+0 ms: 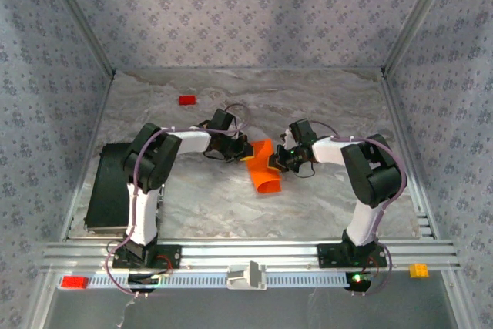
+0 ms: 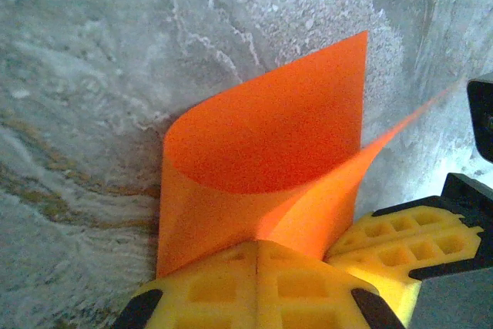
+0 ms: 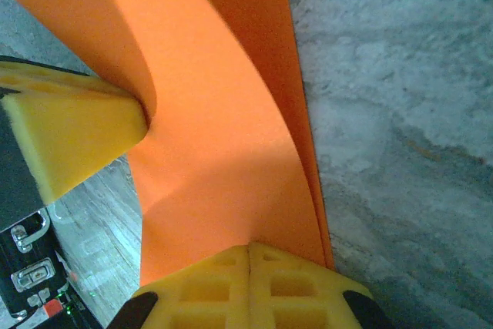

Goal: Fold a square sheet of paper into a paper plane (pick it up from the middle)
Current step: First fold the square sheet of paper in half at the center of the table.

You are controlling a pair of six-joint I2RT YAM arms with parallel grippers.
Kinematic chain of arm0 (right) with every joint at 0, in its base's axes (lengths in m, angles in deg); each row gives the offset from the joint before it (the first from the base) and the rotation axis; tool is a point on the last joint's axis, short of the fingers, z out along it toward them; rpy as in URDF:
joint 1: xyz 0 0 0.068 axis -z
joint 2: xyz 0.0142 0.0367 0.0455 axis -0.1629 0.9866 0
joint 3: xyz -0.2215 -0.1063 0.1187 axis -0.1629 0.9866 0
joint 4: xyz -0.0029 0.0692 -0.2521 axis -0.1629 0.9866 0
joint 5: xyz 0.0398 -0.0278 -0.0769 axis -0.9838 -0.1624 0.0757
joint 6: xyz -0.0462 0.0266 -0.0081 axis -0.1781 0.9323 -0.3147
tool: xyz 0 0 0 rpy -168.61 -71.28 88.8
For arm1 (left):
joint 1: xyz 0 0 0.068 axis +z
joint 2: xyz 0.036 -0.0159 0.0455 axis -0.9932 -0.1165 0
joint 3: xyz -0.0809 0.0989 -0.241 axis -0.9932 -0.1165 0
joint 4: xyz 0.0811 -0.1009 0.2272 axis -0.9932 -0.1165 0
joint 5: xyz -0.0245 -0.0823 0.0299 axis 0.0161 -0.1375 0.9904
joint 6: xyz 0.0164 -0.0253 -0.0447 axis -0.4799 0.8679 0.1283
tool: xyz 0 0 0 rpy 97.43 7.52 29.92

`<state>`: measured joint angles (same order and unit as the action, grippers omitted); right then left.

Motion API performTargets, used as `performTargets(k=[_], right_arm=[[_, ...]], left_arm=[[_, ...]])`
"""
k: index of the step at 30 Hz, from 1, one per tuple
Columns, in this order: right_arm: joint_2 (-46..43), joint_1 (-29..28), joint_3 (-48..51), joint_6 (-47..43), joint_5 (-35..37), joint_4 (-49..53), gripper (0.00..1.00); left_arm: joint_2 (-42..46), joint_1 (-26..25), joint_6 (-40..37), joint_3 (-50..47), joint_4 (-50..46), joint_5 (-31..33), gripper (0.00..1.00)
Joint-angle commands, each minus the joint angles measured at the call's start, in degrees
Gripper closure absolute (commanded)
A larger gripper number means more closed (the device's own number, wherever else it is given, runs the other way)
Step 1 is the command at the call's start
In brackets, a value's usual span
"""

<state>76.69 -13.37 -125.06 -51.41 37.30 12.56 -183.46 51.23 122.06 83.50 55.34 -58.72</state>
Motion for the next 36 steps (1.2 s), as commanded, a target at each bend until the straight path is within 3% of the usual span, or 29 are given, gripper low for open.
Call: performTargets(k=[1,6,15,36], right_arm=[[3.3,0.4,2.6,-1.3,9.5,7.8,1.0],[3.3,0.4,2.5,-1.2,9.4,7.9,1.0],[3.4,0.4,2.9,-0.8,9.8,7.5,1.0],[3.7,-0.1,3.9,-0.8,9.9,7.0,1.0]], left_arm=[[-1.3,0.9,-2.3,-1.3,-4.5,4.5,0.99],[-0.4,1.4,-4.5,1.9,-7.8,4.9,0.97],[-1.3,1.3,-4.4,6.4,-6.3,-1.3,0.95],[-6.4,6.4,1.3,9.2,-7.9,7.9,0.98]])
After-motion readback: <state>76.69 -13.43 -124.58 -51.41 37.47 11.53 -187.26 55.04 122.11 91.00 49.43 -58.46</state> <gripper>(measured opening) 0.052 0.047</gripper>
